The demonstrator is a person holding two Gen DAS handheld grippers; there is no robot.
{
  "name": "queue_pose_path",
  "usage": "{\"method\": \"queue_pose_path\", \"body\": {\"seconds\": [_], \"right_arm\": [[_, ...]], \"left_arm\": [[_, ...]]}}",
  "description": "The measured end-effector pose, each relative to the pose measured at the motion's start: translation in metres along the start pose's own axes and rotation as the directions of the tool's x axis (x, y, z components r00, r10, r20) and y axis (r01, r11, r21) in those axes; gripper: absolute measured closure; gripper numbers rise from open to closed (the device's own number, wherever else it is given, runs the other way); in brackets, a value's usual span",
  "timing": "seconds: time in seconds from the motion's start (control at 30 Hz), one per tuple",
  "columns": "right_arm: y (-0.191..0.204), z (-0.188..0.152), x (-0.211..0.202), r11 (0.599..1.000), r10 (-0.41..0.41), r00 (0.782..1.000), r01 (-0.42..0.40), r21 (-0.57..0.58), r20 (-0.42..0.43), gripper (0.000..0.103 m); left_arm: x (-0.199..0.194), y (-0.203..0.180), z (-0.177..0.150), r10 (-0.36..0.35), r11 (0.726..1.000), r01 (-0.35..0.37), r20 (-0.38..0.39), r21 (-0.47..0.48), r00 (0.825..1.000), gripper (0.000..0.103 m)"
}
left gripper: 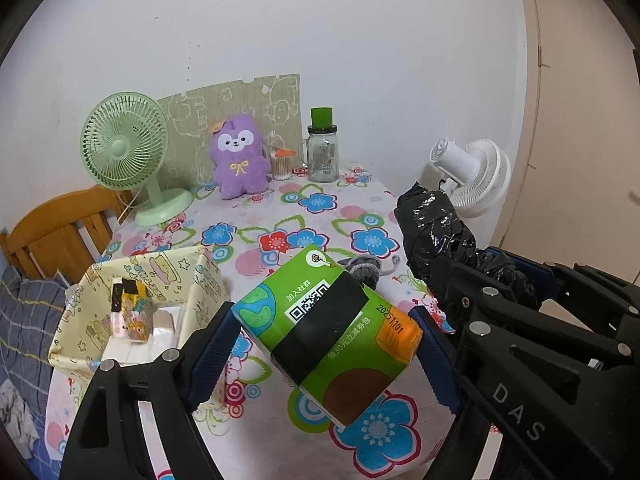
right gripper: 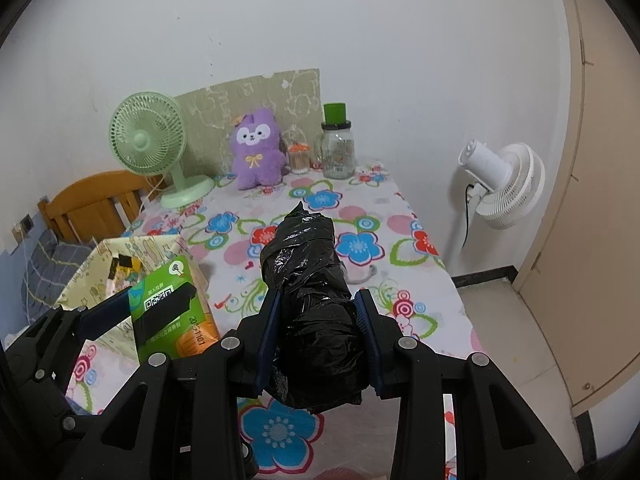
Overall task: Organize soft objects
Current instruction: 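Lift and carry the tissue box and black bundle over the fabric box with both tools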
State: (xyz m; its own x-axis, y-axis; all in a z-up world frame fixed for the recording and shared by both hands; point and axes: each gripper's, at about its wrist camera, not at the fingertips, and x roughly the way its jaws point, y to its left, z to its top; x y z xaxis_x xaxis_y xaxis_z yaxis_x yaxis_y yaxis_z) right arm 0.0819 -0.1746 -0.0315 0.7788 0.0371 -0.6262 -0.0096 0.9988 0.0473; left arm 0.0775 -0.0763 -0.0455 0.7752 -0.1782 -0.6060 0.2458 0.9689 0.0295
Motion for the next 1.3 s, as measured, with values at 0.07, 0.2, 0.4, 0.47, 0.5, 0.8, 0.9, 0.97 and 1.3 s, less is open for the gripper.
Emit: {"method": "queue_pose_path", "body": {"seconds": [0.07,0.2,0.4,0.47,0.5,0.8,0.9,0.97,1.3], "right_arm": [[0.004,0.002,-0.002,1.0,-0.002,1.0,0.002,-0.007,0.004,0.063],[0.012,0.006,-0.004,1.0,0.008,1.0,-0.008,-0.023,0.008,0.063],[0.026,0.014,-0.003,0.999,0.032,0.999,-0.031,-0.029,0.016,0.063],[0.032,0.017,-0.002,0.999,0.04,0.999,-0.04,-0.03,0.017,0.063],[0.033,0.017,0.0,0.999,0.043,0.999,-0.042,-0.03,0.017,0.063],[0.059,0.025,0.009,0.995,0.092,0.996,-0.092,-0.029,0.003,0.063],[0.068,0.026,0.014,0.995,0.095,0.995,-0.095,-0.038,-0.004,0.063],[0.075,0.027,0.018,0.994,0.101,0.995,-0.102,-0.044,-0.01,0.063],[0.103,0.03,0.036,0.992,0.111,0.993,-0.112,-0.056,-0.032,0.063]], "left_arm": [[-0.002,0.003,0.002,0.003,1.0,-0.003,0.001,0.002,1.0,0.017],[-0.005,0.01,0.004,0.015,1.0,-0.015,0.006,0.002,1.0,0.017],[-0.009,0.024,0.01,0.032,0.999,-0.032,0.014,-0.007,0.999,0.017],[-0.011,0.031,0.012,0.038,0.999,-0.038,0.016,-0.01,0.999,0.017],[-0.011,0.034,0.013,0.041,0.999,-0.041,0.017,-0.012,0.999,0.017],[-0.01,0.058,0.016,0.066,0.998,-0.065,0.024,-0.014,0.998,0.017],[-0.006,0.068,0.016,0.061,0.998,-0.061,0.01,-0.024,0.998,0.017],[-0.003,0.076,0.015,0.067,0.997,-0.066,0.005,-0.031,0.998,0.017],[0.005,0.105,0.013,0.088,0.995,-0.088,-0.002,-0.054,0.996,0.017]]}}
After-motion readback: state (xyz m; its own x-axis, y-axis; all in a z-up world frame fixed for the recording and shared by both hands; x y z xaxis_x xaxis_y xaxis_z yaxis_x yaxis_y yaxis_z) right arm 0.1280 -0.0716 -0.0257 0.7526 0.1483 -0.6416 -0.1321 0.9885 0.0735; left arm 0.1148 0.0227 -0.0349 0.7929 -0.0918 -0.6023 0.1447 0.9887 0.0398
